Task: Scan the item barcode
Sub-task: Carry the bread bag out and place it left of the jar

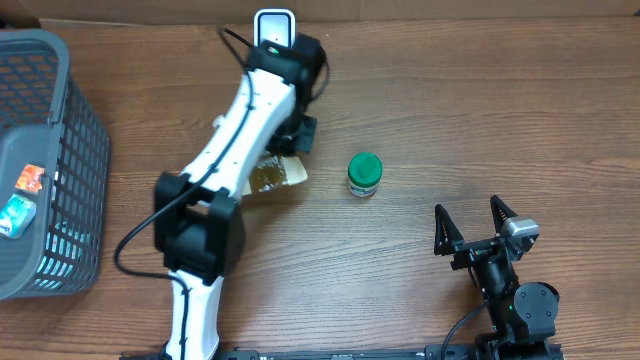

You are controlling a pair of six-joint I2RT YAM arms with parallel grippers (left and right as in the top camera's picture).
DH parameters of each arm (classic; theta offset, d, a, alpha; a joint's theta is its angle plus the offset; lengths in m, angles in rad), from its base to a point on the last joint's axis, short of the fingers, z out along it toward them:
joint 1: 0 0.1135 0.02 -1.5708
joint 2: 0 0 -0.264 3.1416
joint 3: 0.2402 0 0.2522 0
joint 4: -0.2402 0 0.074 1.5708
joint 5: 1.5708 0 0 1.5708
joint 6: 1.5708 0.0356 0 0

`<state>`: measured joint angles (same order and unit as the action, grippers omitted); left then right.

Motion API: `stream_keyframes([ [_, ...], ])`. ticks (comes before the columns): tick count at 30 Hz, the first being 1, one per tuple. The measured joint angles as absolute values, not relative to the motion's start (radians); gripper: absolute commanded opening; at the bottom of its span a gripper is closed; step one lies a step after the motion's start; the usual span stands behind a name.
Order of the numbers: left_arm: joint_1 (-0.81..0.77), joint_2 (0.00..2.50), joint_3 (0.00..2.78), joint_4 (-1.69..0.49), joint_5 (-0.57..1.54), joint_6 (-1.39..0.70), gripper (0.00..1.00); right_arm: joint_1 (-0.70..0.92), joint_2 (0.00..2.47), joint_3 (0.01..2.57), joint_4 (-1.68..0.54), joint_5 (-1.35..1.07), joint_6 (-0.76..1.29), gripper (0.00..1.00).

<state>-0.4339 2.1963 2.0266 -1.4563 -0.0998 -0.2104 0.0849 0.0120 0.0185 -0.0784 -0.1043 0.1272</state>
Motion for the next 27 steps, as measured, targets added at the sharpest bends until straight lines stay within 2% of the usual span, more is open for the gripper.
stream_keyframes([
  [3,-0.459,2.23,2.02,-1.416,-0.126,-0.214,0.05,0.085,0.012,0.019,-0.079,-0.105,0.127,1.0],
  [4,-0.463,2.236,2.02,-1.402,-0.133,-0.214,0.18,0.085,0.012,0.019,-0.079,-0.105,0.127,1.0],
  [5,-0.464,2.237,2.02,-1.388,-0.138,-0.215,0.43,0.084,0.012,0.019,-0.078,-0.104,0.127,1.0],
  [6,-0.464,2.237,2.02,-1.379,-0.146,-0.219,0.83,0.085,0.012,0.019,-0.078,-0.105,0.127,1.0],
  [7,-0.464,2.237,2.02,-1.376,-0.149,-0.221,1.0,0.085,0.012,0.019,-0.078,-0.104,0.127,1.0],
  [12,-0.463,2.237,2.022,-1.367,-0.163,-0.244,1.0,0.085,0.012,0.019,-0.079,-0.105,0.127,1.0],
  [16,-0.463,2.237,2.073,-1.443,-0.165,-0.266,0.99,0.085,0.012,0.019,-0.078,-0.105,0.127,1.0],
  [22,-0.459,2.22,2.313,-1.524,-0.17,-0.289,1.0,0.085,0.012,0.019,-0.078,-0.105,0.127,1.0],
  [27,-0.413,2.107,2.473,-1.552,-0.17,-0.289,1.0,0.085,0.012,0.019,-0.078,-0.104,0.127,1.0],
])
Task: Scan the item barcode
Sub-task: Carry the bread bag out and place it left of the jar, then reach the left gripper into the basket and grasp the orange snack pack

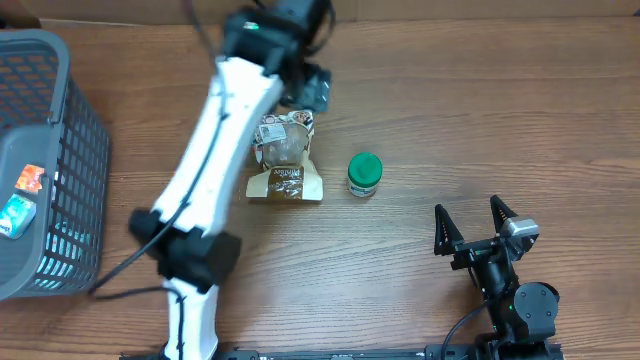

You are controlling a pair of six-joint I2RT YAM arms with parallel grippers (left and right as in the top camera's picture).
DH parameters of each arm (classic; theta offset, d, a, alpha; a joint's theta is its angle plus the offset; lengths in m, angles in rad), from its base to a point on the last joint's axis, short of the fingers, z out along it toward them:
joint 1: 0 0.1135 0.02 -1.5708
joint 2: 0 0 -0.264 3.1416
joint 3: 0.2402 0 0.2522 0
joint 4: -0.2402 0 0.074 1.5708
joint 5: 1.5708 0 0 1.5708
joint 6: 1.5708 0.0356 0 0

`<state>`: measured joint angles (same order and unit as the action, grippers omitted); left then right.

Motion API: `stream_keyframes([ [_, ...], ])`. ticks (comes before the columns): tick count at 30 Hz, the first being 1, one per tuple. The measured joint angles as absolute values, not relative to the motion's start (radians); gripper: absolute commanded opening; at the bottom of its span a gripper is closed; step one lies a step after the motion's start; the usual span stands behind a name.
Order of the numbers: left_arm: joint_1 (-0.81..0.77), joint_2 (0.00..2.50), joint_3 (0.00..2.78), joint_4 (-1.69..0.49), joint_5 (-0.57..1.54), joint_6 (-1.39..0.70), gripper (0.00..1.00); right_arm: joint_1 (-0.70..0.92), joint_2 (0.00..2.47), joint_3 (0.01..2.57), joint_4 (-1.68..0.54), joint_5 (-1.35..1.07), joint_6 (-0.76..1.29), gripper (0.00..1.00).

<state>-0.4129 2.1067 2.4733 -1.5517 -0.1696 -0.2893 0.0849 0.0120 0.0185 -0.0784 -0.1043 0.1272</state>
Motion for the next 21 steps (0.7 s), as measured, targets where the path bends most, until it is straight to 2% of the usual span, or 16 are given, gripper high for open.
stream_keyframes([
  [6,-0.21,1.893,2.549,-1.562,-0.171,-0.295,1.0,0.085,0.012,0.019,-0.079,-0.104,0.127,1.0],
  [10,0.037,1.802,2.556,-1.586,-0.174,-0.342,0.99,0.085,0.012,0.019,-0.079,-0.105,0.127,1.0],
  [11,0.156,1.791,2.556,-1.595,-0.181,-0.365,0.99,0.085,0.012,0.019,-0.079,-0.104,0.128,1.0],
  [15,0.356,1.803,2.552,-1.596,-0.154,-0.394,0.95,0.085,0.012,0.019,-0.078,-0.105,0.127,1.0],
  [21,0.555,1.845,2.47,-1.524,-0.143,-0.413,0.89,0.085,0.012,0.019,-0.079,-0.105,0.127,1.0],
])
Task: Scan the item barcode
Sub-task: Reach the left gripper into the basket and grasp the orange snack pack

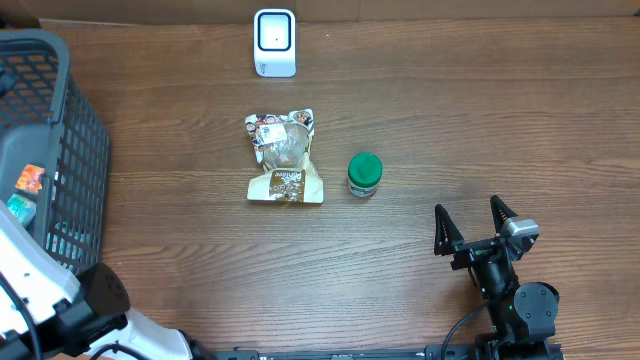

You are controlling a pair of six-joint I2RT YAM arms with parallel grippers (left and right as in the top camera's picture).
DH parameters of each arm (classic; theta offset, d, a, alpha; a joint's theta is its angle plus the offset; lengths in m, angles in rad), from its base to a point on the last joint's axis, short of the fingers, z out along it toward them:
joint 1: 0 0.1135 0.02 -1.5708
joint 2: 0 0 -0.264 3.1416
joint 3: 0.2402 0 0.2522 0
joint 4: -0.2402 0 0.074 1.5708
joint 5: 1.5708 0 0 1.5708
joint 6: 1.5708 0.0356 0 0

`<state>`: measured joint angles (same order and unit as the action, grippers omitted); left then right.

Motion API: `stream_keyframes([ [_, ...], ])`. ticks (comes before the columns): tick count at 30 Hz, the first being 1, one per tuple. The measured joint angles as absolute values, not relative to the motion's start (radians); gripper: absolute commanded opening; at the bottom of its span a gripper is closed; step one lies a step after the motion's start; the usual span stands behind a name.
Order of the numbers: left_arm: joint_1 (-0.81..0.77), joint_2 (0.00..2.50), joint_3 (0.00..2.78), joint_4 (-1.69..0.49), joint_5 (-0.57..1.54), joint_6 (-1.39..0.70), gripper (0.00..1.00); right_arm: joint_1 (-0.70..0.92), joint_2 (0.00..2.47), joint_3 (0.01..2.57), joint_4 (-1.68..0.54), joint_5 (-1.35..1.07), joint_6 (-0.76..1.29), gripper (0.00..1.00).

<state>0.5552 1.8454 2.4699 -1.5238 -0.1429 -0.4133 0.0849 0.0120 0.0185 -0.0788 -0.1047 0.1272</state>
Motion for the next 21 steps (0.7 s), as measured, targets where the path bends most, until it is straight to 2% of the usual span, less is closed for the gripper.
stream_keyframes([
  [13,0.646,2.046,2.171,-1.346,-0.177,-0.412,0.65,0.085,0.012,0.019,-0.079,-0.105,0.127,1.0],
  [21,0.649,2.183,2.146,-1.289,-0.178,-0.4,0.65,0.085,0.012,0.019,-0.078,-0.105,0.128,1.0],
])
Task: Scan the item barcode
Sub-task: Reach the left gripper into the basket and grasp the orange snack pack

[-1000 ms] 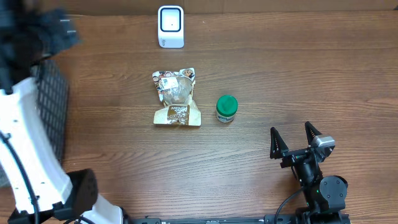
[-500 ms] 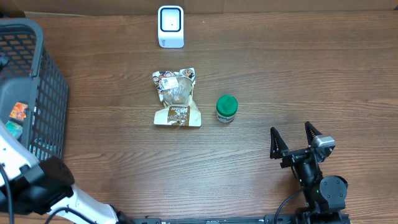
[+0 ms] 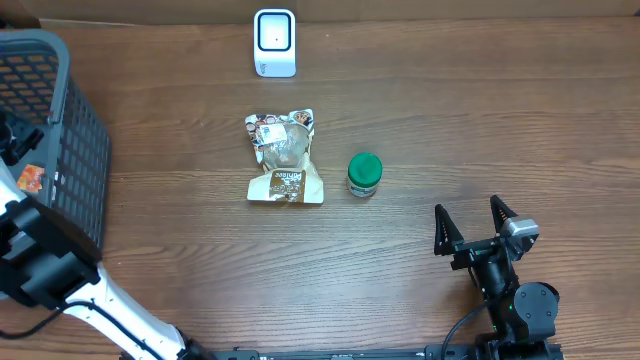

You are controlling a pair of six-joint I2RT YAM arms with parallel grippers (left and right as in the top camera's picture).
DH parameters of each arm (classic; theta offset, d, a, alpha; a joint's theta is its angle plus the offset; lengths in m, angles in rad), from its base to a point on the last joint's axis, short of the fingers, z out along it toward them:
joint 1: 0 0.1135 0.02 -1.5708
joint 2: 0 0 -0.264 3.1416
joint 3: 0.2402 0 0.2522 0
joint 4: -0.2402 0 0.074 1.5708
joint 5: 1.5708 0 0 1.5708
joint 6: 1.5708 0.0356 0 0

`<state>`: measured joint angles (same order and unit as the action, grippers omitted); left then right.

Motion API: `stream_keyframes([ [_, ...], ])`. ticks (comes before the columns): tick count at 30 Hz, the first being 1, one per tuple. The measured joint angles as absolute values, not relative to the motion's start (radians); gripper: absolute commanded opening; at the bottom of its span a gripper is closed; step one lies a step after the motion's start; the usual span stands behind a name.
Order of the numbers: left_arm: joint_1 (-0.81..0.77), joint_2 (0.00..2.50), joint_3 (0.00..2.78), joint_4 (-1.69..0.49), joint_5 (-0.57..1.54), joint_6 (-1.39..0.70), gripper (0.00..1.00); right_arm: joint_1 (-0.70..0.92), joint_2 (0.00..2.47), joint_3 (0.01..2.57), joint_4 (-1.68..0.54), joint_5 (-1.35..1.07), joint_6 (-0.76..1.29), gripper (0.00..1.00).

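Note:
The white barcode scanner (image 3: 274,42) stands at the back of the table. A clear and tan snack bag (image 3: 283,160) lies flat in front of it, untouched. Right of the bag stands a small jar with a green lid (image 3: 364,173). My left arm reaches up along the left edge into the grey basket (image 3: 70,130). Its gripper (image 3: 14,136) is a dark shape over the basket's inside, and its fingers do not show clearly. My right gripper (image 3: 466,207) rests open at the front right, far from all items.
An orange packet (image 3: 31,178) lies in the basket beside my left arm. The basket's mesh wall stands tall along the table's left side. The right arm's base sits at the front edge.
My left arm was low at the front left corner; it now reaches up over the basket's inside and covers the teal packet there. Bag, jar, scanner and right arm are unchanged.
My left gripper was at the bag just below the scanner. Then the bag lay flat on the table with the gripper at the back by the scanner. Then the arm was at the front left corner, and now it is over the basket.

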<state>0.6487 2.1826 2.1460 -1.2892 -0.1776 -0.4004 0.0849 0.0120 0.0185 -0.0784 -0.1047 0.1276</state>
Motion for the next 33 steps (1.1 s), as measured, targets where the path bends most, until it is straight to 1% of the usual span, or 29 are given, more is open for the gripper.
stream_keyframes([
  [11,0.649,2.299,2.145,-1.274,-0.192,-0.386,0.66,0.085,0.012,0.019,-0.079,-0.105,0.127,1.0],
  [20,0.649,2.31,2.145,-1.253,-0.2,-0.364,0.72,0.085,0.012,0.019,-0.078,-0.105,0.127,1.0],
  [33,0.649,2.311,2.138,-1.238,-0.2,-0.363,0.73,0.085,0.012,0.019,-0.079,-0.104,0.127,1.0],
])
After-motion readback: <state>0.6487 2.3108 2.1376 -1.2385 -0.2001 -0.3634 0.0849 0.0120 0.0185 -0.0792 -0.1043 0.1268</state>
